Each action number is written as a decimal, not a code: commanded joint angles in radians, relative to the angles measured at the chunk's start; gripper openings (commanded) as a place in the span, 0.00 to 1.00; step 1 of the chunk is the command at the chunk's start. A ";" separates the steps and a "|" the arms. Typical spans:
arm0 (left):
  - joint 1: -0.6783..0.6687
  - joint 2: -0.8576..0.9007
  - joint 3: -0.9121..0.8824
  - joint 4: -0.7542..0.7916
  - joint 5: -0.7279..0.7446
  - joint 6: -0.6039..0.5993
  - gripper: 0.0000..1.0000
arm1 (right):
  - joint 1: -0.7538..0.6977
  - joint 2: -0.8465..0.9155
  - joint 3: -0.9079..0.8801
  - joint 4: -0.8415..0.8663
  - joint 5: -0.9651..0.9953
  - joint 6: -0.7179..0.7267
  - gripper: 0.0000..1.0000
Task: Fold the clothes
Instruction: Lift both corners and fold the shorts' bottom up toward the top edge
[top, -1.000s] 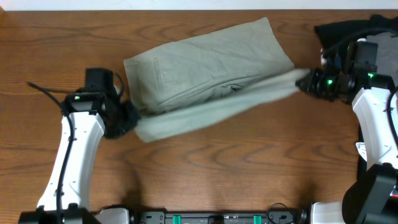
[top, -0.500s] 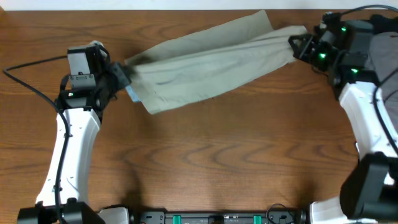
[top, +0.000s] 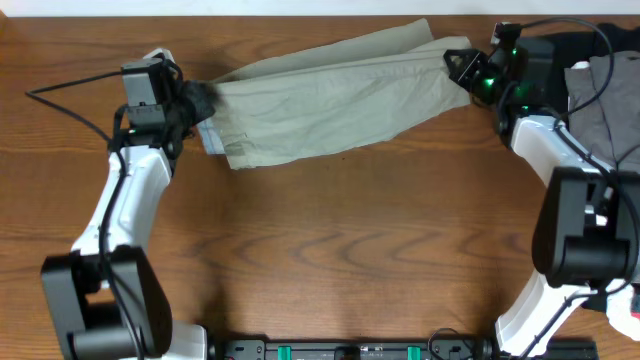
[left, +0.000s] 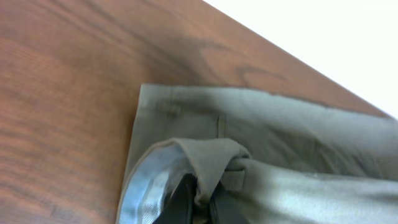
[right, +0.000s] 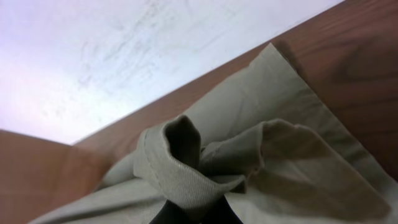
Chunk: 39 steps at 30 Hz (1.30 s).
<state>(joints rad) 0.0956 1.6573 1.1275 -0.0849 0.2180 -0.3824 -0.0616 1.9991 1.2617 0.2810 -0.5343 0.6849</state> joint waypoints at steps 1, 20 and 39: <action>0.008 0.045 0.014 0.072 -0.018 -0.065 0.06 | 0.004 0.050 0.018 0.042 0.013 0.082 0.01; 0.088 0.098 0.099 -0.249 0.107 0.040 0.83 | -0.047 0.092 0.018 -0.112 -0.358 -0.115 0.99; 0.064 0.068 0.107 -0.434 0.219 0.201 0.78 | 0.033 0.089 0.469 -1.046 0.165 -0.702 0.99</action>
<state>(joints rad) 0.1650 1.7645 1.2037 -0.5171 0.4076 -0.2337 -0.0711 2.0850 1.6264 -0.7155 -0.5678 0.1307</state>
